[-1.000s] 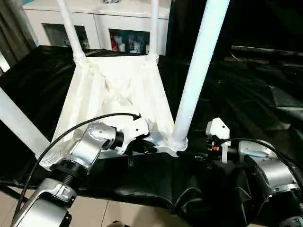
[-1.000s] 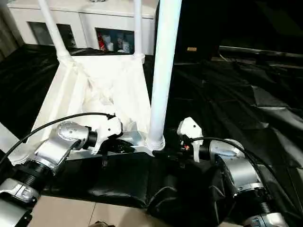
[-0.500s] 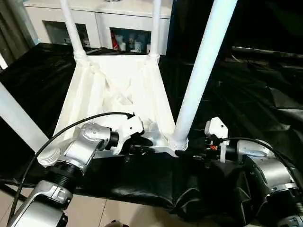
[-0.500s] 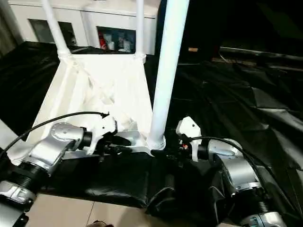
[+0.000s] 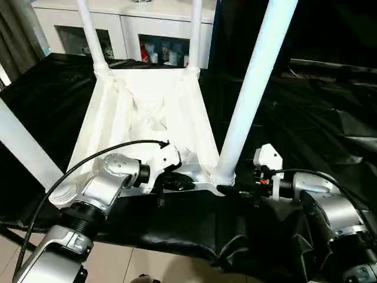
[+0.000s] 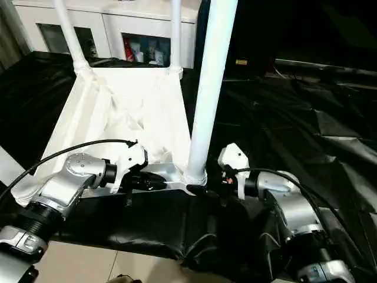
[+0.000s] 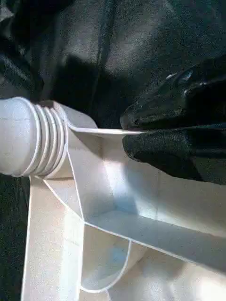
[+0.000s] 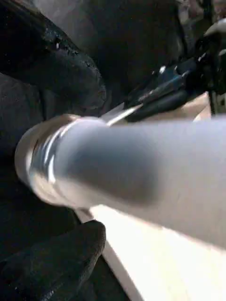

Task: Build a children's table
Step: Rotate leg to tighten

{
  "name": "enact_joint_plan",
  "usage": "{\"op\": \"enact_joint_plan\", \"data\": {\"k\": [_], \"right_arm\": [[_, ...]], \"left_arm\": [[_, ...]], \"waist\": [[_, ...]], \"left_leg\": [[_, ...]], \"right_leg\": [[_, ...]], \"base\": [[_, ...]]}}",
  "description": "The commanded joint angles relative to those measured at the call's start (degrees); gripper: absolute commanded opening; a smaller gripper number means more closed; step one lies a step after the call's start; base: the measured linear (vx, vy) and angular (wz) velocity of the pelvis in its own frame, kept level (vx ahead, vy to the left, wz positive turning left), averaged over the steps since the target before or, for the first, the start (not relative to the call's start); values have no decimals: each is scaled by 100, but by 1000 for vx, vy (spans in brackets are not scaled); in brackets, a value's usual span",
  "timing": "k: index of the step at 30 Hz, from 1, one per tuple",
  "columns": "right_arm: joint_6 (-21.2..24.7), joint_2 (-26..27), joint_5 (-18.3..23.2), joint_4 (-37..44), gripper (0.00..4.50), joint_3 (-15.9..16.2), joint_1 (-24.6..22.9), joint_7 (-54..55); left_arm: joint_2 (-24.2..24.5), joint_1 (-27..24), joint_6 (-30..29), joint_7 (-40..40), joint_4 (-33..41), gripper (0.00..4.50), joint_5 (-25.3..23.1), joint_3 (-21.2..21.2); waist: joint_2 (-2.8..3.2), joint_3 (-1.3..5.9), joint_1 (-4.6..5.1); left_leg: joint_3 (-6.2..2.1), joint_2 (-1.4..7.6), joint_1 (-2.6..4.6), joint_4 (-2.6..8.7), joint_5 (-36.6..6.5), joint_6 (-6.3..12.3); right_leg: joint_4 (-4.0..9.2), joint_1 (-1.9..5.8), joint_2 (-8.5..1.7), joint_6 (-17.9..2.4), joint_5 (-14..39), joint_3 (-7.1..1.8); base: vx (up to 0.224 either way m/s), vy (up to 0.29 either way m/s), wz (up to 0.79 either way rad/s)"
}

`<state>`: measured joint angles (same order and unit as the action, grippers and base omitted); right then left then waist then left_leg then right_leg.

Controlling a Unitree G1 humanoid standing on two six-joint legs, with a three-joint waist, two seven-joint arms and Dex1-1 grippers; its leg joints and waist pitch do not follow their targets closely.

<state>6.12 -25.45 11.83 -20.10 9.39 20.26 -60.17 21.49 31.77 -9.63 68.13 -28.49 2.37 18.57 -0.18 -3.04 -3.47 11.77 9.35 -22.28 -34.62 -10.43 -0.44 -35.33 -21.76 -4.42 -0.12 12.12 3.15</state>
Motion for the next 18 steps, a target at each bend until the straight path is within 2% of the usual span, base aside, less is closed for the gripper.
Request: {"op": "enact_joint_plan", "data": {"k": [1, 5, 11, 12, 15, 17, 18], "right_arm": [[-46, -13, -67, -76, 450, -7, 87, 28], [-82, 4, -109, -170, 450, 12, 163, 32], [-141, 44, -156, -291, 450, 28, 263, 34], [-145, 51, -160, -305, 450, 25, 274, 31], [-162, 71, -169, -328, 450, 23, 311, 27], [-168, 83, -173, -347, 450, 22, 331, 25], [-172, 89, -174, -353, 450, 21, 338, 23]], "left_arm": [[58, -60, -37, 98, -135, 6, -194, 229], [89, 8, 55, 87, -260, 6, -336, 331], [-38, 145, 147, -151, -451, 6, -369, 246], [-57, 162, 104, -169, -469, 59, -347, 226], [-91, 212, 9, -115, -506, 64, -260, 172], [-89, 235, 4, -142, -555, 101, -294, 183], [-91, 246, 36, -153, -596, 101, -314, 187]], "waist": [[-50, 385, -9], [-45, 375, 5], [-31, 362, 9], [-30, 357, 4], [-24, 354, -1], [-21, 352, 0], [-23, 350, 6]], "left_leg": [[-201, 445, 165, 394, -797, 365], [-201, 446, 159, 397, -842, 389], [-205, 446, 179, 412, -1085, 234], [-206, 452, 186, 419, -1133, 201], [-217, 459, 196, 435, -1275, 126], [-219, 455, 194, 439, -1295, 107], [-216, 449, 193, 441, -1321, 105]], "right_leg": [[346, 196, -478, -1642, 294, -274], [354, 199, -483, -1647, 300, -275], [393, 190, -487, -1611, 651, -281], [395, 183, -486, -1603, 695, -283], [406, 181, -495, -1575, 835, -284], [410, 179, -493, -1564, 822, -287], [416, 178, -487, -1557, 836, -287]], "base": [[0, 0, 0], [0, 0, 0], [0, 0, 0], [0, 0, 0], [0, 0, 0], [0, 0, 0], [0, 0, 0]]}}
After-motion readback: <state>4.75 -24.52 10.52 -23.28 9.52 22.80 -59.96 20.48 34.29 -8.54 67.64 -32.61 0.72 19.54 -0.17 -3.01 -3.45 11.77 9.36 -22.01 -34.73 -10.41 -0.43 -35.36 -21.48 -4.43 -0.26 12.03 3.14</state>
